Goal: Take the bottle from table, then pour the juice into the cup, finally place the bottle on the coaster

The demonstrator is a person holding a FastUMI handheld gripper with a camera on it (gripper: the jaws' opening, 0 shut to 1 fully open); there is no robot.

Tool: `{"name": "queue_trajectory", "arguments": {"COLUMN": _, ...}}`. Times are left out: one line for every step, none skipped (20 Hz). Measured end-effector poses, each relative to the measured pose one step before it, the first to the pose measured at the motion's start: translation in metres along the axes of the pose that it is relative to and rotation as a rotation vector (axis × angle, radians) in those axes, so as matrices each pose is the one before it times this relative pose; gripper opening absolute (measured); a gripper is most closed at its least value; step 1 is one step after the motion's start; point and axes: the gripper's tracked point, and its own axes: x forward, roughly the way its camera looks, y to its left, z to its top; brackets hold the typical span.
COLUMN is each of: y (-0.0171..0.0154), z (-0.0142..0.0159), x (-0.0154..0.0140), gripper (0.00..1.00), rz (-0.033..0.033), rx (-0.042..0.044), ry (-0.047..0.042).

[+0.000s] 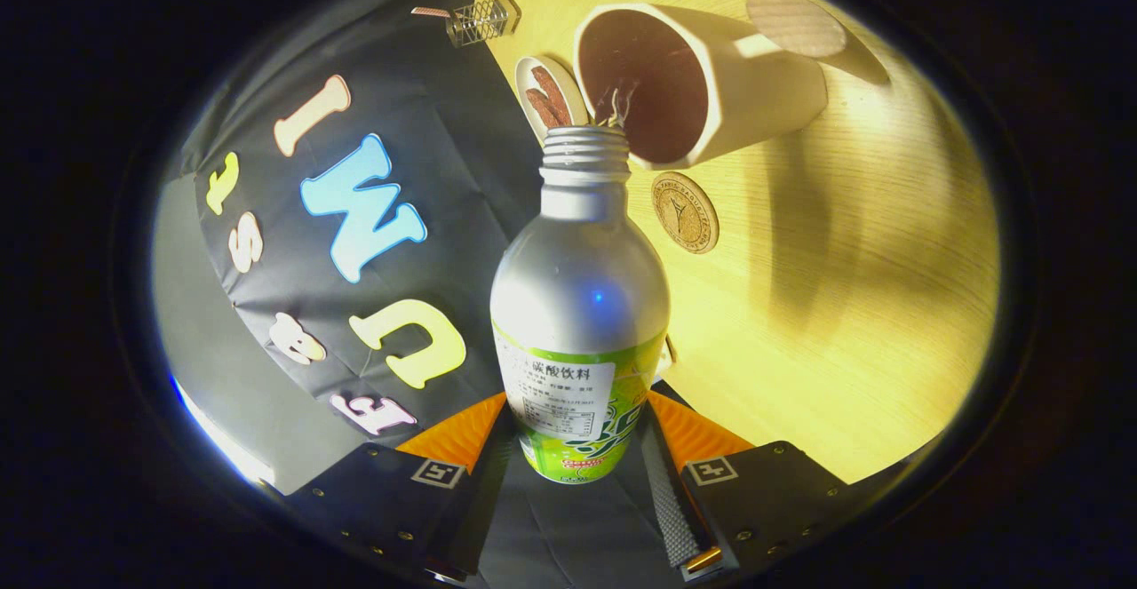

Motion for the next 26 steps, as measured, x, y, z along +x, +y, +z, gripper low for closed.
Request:
{"name": "queue_trajectory", "arguments": {"y": 0.00042, "z": 0.00004, "x": 0.00064, "gripper": 0.75, "rz": 0.00104, "rx": 0.00663, "ry": -0.00205}}
{"name": "queue_trajectory", "arguments": {"y": 0.00103, "z": 0.00015, "x": -0.00005, "gripper": 0.75, "rz": 0.00255, "rx": 0.00894, "ry": 0.00113}}
{"name": "queue_trajectory", "arguments": {"y": 0.00231, "z": 0.00113, "x": -0.00079, "gripper": 0.75, "rz": 0.00308, "rx": 0.00973, "ry": -0.00115}}
{"name": "queue_trajectory", "arguments": {"y": 0.00051, "z": 0.00101, "x": -0.00012, "gripper": 0.76, "rz": 0.00159, "rx": 0.00972, "ry": -0.00355}}
{"name": "queue_trajectory", "arguments": {"y": 0.0013, "z": 0.00101, "x": 0.00042, "gripper": 0.75, "rz": -0.00036, "rx": 0.01196, "ry": -0.00527}}
{"name": "queue_trajectory", "arguments": {"y": 0.00075, "z": 0.00134, "x": -0.00036, "gripper": 0.75, "rz": 0.00195, "rx": 0.01471, "ry": -0.00363}}
{"name": "queue_trajectory", "arguments": {"y": 0.00375, "z": 0.00101, "x": -0.00032, "gripper": 0.76, "rz": 0.00489, "rx": 0.01129, "ry": -0.00562}}
{"name": "queue_trajectory", "arguments": {"y": 0.00078, "z": -0.00027, "x": -0.00111, "gripper": 0.75, "rz": -0.0014, "rx": 0.00695, "ry": -0.00027}}
{"name": "queue_trajectory", "arguments": {"y": -0.00112, "z": -0.00231, "x": 0.00095, "gripper": 0.76, "rz": -0.00983, "rx": 0.00399, "ry": 0.00607}}
{"name": "queue_trajectory", "arguments": {"y": 0.00019, "z": 0.00028, "x": -0.0002, "gripper": 0.76, "rz": -0.00644, "rx": -0.00025, "ry": -0.00204}}
{"name": "queue_trajectory", "arguments": {"y": 0.00108, "z": 0.00187, "x": 0.00088, "gripper": 0.75, "rz": -0.00565, "rx": -0.00443, "ry": -0.00011}}
{"name": "queue_trajectory", "arguments": {"y": -0.00335, "z": -0.00051, "x": 0.00021, "gripper": 0.76, "rz": -0.01728, "rx": -0.00478, "ry": 0.0077}}
{"name": "queue_trajectory", "arguments": {"y": -0.0008, "z": 0.0018, "x": -0.00139, "gripper": 0.76, "rz": -0.00691, "rx": 0.00122, "ry": 0.00099}}
{"name": "queue_trajectory", "arguments": {"y": -0.0008, "z": 0.00136, "x": -0.00123, "gripper": 0.76, "rz": -0.00152, "rx": 0.00711, "ry": 0.00013}}
{"name": "queue_trajectory", "arguments": {"y": 0.00104, "z": 0.00069, "x": 0.00009, "gripper": 0.76, "rz": -0.00172, "rx": 0.00904, "ry": 0.0007}}
{"name": "queue_trajectory", "arguments": {"y": -0.00022, "z": -0.00079, "x": 0.00029, "gripper": 0.76, "rz": -0.00496, "rx": 0.00547, "ry": 0.00027}}
{"name": "queue_trajectory", "arguments": {"y": -0.00023, "z": -0.00065, "x": 0.0008, "gripper": 0.75, "rz": -0.00896, "rx": 0.00282, "ry": 0.00422}}
{"name": "queue_trajectory", "arguments": {"y": 0.00048, "z": -0.00082, "x": -0.0001, "gripper": 0.76, "rz": -0.00289, "rx": 0.00445, "ry": 0.00226}}
{"name": "queue_trajectory", "arguments": {"y": 0.00234, "z": -0.00061, "x": -0.00063, "gripper": 0.76, "rz": -0.00006, "rx": 0.01053, "ry": 0.0053}}
{"name": "queue_trajectory", "arguments": {"y": 0.00044, "z": 0.0, "x": 0.00053, "gripper": 0.76, "rz": -0.00352, "rx": 0.00899, "ry": 0.00548}}
{"name": "queue_trajectory", "arguments": {"y": -0.0006, "z": -0.00114, "x": -0.00143, "gripper": 0.75, "rz": -0.00443, "rx": 0.00433, "ry": 0.00087}}
{"name": "queue_trajectory", "arguments": {"y": -0.00022, "z": 0.00046, "x": -0.00092, "gripper": 0.76, "rz": -0.00187, "rx": 0.00576, "ry": -0.00098}}
{"name": "queue_trajectory", "arguments": {"y": 0.00141, "z": 0.00006, "x": -0.00052, "gripper": 0.76, "rz": -0.00373, "rx": 0.00698, "ry": 0.00192}}
{"name": "queue_trajectory", "arguments": {"y": -0.00029, "z": 0.00109, "x": 0.00018, "gripper": 0.76, "rz": -0.00279, "rx": -0.0033, "ry": -0.00247}}
{"name": "queue_trajectory", "arguments": {"y": -0.00271, "z": -0.00013, "x": -0.00023, "gripper": 0.76, "rz": -0.0089, "rx": -0.00524, "ry": -0.0018}}
{"name": "queue_trajectory", "arguments": {"y": -0.00018, "z": 0.00095, "x": -0.00037, "gripper": 0.76, "rz": -0.00302, "rx": 0.00263, "ry": 0.00075}}
